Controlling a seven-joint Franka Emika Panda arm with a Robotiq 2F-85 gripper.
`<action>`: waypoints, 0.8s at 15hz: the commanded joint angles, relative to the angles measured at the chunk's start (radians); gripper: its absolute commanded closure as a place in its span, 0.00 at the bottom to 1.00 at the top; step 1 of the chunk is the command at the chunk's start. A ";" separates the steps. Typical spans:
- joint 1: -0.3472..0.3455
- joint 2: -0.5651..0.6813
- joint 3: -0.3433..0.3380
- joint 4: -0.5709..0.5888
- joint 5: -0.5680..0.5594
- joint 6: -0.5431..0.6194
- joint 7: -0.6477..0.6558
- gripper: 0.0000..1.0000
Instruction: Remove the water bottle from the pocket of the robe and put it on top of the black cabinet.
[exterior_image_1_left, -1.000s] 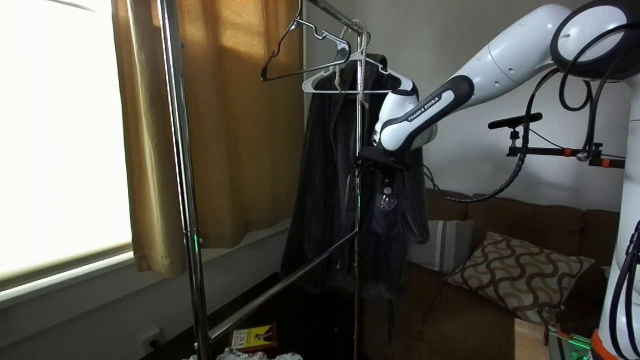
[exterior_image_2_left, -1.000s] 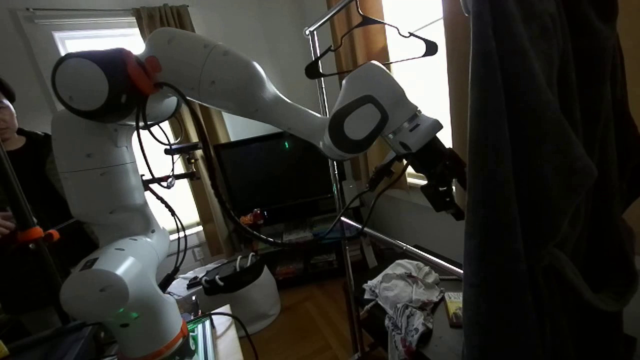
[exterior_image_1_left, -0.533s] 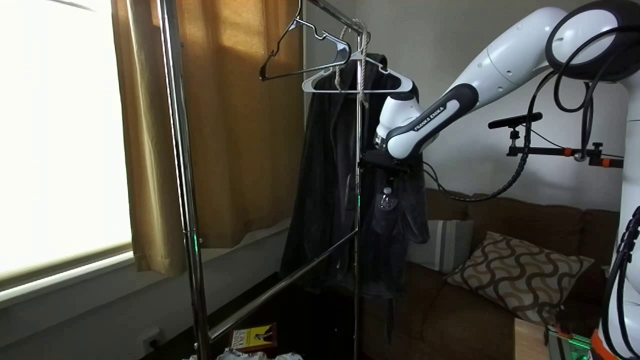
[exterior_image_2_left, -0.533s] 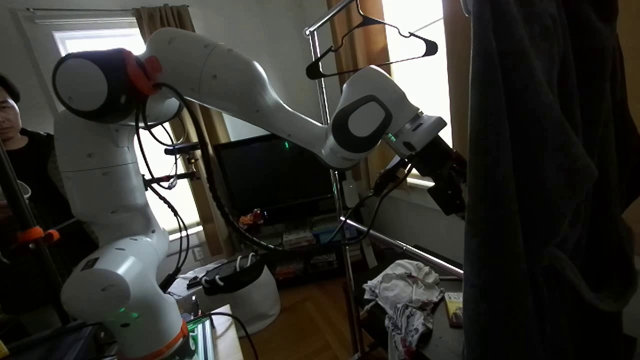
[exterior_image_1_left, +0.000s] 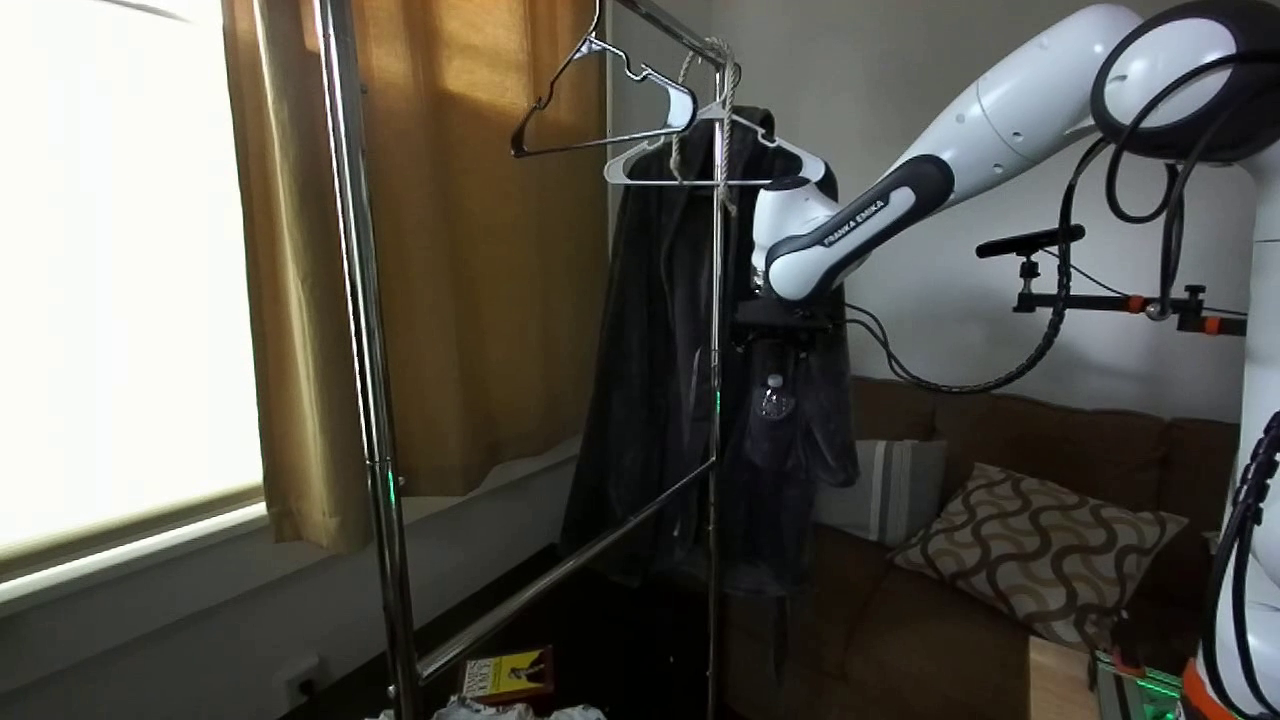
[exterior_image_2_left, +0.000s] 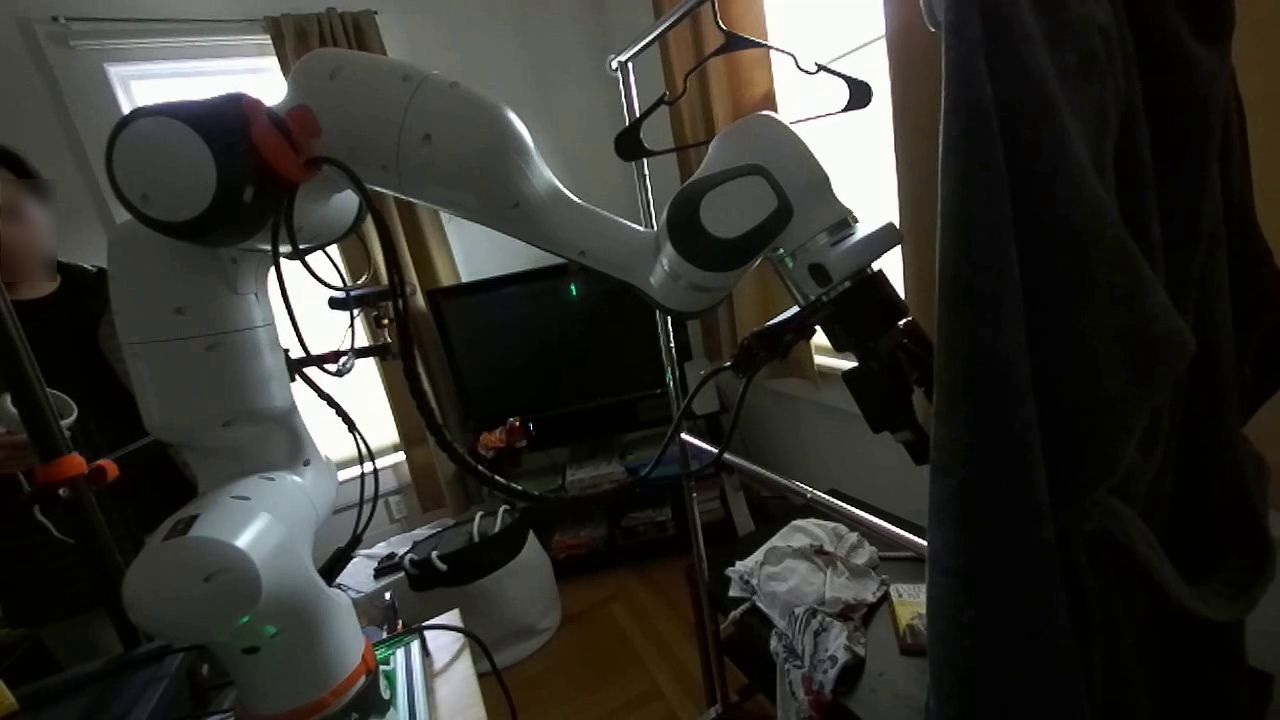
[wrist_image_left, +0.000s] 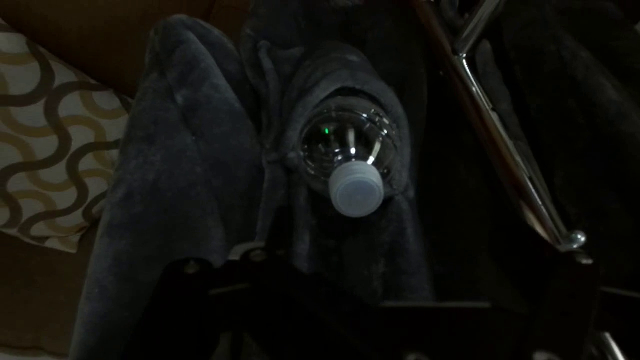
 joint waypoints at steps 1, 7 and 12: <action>0.015 0.042 0.003 0.026 0.018 -0.040 0.046 0.00; 0.034 0.129 -0.018 0.085 -0.005 -0.098 0.261 0.00; 0.034 0.181 -0.045 0.140 -0.008 -0.075 0.395 0.02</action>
